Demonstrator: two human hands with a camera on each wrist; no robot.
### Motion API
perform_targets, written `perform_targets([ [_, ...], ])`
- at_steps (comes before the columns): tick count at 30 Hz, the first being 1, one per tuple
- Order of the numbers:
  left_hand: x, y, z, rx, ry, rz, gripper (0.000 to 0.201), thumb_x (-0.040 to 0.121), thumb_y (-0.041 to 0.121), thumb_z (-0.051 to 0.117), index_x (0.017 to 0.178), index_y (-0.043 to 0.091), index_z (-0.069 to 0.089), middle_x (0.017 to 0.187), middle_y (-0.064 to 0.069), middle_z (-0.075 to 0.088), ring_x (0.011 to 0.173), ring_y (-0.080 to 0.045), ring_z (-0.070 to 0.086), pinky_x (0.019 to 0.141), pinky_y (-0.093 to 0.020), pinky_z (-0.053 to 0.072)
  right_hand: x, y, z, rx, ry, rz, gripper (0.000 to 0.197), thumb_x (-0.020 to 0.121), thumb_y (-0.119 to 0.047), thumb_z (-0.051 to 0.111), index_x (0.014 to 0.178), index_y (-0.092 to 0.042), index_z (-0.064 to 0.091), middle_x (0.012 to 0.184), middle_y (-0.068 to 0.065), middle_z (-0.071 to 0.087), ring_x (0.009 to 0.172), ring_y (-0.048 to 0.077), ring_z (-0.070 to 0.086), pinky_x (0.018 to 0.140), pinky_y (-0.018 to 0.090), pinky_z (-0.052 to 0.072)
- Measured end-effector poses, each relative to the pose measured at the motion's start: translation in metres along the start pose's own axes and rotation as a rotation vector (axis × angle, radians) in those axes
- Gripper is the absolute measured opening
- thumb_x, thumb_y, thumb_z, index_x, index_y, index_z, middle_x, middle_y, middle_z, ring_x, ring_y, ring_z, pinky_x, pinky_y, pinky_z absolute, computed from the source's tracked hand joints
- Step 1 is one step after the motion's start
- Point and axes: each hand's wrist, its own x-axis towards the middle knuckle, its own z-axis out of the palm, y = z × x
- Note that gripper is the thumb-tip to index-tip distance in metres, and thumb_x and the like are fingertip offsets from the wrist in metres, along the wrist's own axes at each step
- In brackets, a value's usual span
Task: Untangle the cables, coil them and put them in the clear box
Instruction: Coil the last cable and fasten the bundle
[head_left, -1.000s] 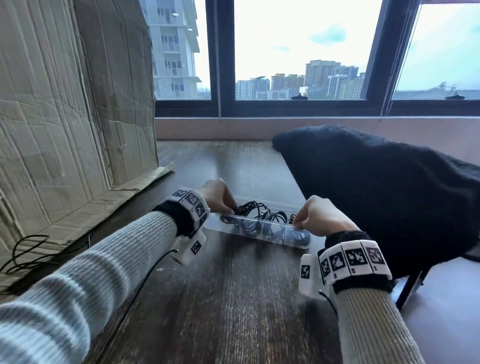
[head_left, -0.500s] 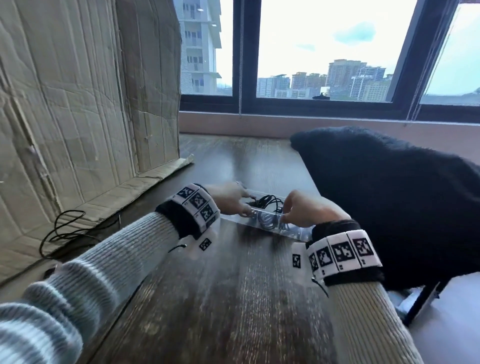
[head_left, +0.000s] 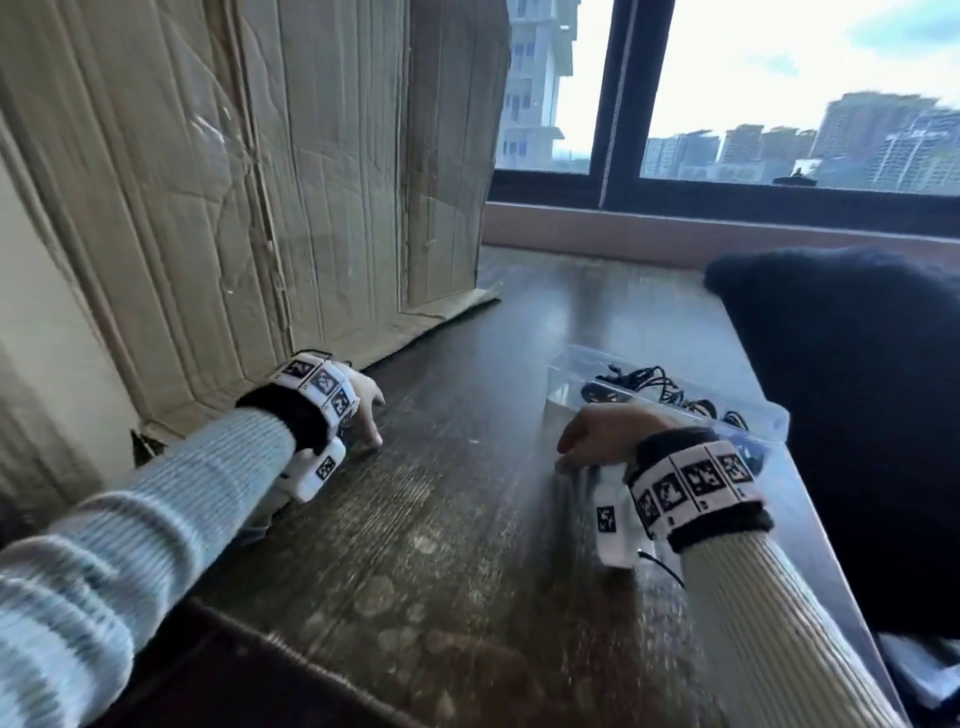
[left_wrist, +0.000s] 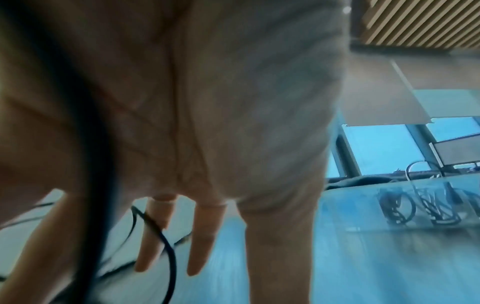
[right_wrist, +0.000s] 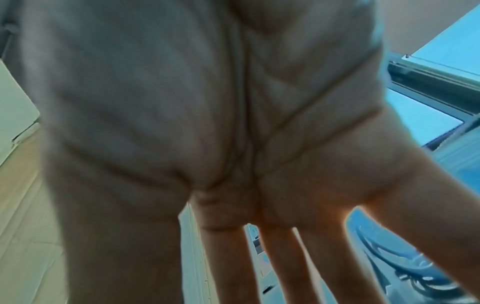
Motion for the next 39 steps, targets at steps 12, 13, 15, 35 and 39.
perform_targets([
  [12,-0.056,0.044,-0.050,-0.659,0.300,0.569,0.018,0.070,0.028,0.083,0.085,0.026,0.075,0.087,0.008,0.075,0.088,-0.010,0.070,0.088,-0.032,0.055,0.001,0.006,-0.011,0.267,0.156,-0.033,0.052,0.082,-0.038,0.073,0.128,-0.018,0.059,0.114,-0.003,0.067,0.094,0.012,0.063,0.085,0.025,0.051],
  [13,-0.061,0.054,-0.058,-0.695,0.254,0.668,0.019,0.070,0.032,0.082,0.087,0.028,0.074,0.090,0.006,0.075,0.092,-0.012,0.070,0.092,-0.036,0.054,0.000,0.005,-0.012,0.332,0.175,-0.074,0.059,0.080,-0.038,0.074,0.132,-0.020,0.054,0.120,-0.004,0.065,0.099,0.012,0.062,0.088,0.025,0.050],
  [15,-0.073,0.075,-0.073,-0.714,0.244,0.841,0.021,0.071,0.039,0.080,0.090,0.032,0.073,0.095,0.003,0.075,0.095,-0.015,0.069,0.094,-0.044,0.052,0.000,0.001,-0.015,0.468,0.231,-0.186,0.065,0.077,-0.037,0.077,0.135,-0.025,0.051,0.123,-0.007,0.062,0.102,0.012,0.063,0.093,0.028,0.050],
  [35,-0.034,0.105,-0.093,-0.927,0.756,0.826,0.016,0.085,0.039,0.068,0.089,0.024,0.074,0.077,0.014,0.070,0.048,-0.001,0.057,0.059,-0.019,0.049,-0.066,0.070,-0.068,0.991,1.170,-0.094,0.008,0.087,-0.019,0.068,0.091,-0.018,0.076,0.071,-0.011,0.074,0.068,0.014,0.058,0.071,0.024,0.051],
  [39,-0.016,0.107,-0.083,-0.919,0.704,0.795,0.012,0.085,0.036,0.068,0.084,0.026,0.074,0.067,0.015,0.067,0.050,-0.003,0.058,0.067,-0.024,0.052,-0.086,0.076,-0.074,1.132,1.273,-0.028,0.011,0.090,-0.020,0.064,0.091,-0.022,0.074,0.079,-0.011,0.075,0.067,0.004,0.060,0.066,0.016,0.048],
])
